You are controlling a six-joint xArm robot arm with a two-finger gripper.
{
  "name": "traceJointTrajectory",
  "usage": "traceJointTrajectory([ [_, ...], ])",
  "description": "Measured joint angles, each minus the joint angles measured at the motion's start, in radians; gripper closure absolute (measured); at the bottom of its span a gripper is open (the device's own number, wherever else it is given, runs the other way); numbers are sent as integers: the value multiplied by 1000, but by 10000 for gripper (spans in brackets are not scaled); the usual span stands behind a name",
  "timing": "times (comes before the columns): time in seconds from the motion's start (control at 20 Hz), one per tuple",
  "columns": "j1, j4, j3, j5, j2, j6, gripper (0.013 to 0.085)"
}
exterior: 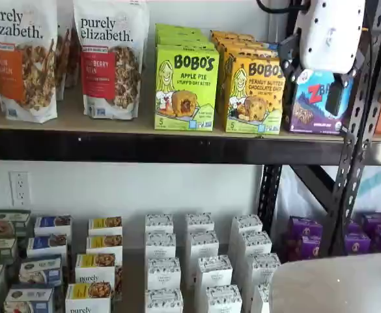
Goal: Pick the green box on the top shelf, the fourth from the left
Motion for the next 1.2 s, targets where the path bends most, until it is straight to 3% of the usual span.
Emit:
traceJointTrajectory([
  [0.05, -15, 17, 10, -16, -10, -11, 130],
  [0.1, -92, 100, 58, -89, -59, -61, 130],
  [0.15, -139, 153, 83, -132, -87, -91, 130],
  [0.25, -160, 184, 93, -153, -97, -110, 130],
  [0.85, -162, 192, 99, -160, -99, -113, 130],
  [1.2, -78, 150, 111, -231, -104, -52, 130],
])
